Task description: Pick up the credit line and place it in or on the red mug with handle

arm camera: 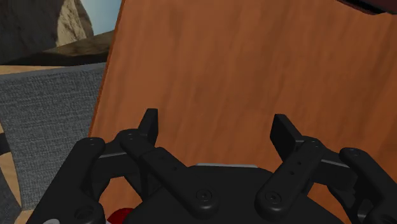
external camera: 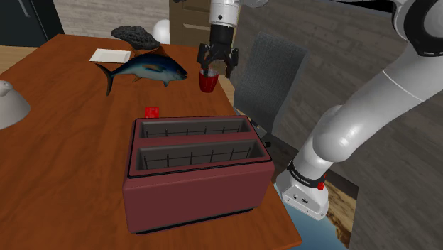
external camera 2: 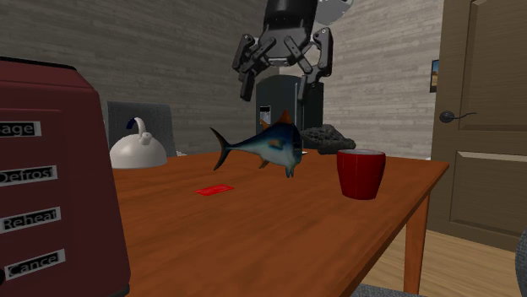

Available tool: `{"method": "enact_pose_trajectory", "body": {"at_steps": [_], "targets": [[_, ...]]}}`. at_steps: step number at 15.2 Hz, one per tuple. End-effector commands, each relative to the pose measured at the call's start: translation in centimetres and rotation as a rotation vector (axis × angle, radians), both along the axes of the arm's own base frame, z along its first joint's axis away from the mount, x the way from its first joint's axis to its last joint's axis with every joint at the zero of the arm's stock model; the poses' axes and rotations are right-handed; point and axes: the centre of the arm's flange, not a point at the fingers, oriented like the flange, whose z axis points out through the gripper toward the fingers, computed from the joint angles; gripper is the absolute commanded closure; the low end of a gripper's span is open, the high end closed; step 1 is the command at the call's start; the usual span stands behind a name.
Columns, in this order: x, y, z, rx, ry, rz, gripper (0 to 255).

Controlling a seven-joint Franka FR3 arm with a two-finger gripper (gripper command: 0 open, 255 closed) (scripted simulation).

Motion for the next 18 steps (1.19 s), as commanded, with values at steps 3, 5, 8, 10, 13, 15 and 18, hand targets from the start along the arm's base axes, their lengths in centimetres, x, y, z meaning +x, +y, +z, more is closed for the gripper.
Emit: {"method": "enact_pose_trajectory", "body": {"at_steps": [3, 5, 8, 10, 13, 15, 18], "targets": [[4.0, 3.0, -3.0, 0.012, 0.063, -0.044, 0], [6.0, 4.5, -4.4, 0.018, 0.093, -0.065, 0], [9.0, 6.5, -6.7, 0.026, 0.139, -0.096, 0], [11.0, 7.9, -8.3, 0.032, 0.170, -0.117, 0], [13.9, 9.8, -10.8, 0.041, 0.216, -0.149, 0], [15.8, 11.1, -12.6, 0.046, 0.247, -0.170, 0], [18.6, 12.9, -15.3, 0.055, 0.293, -0.201, 0]]}}
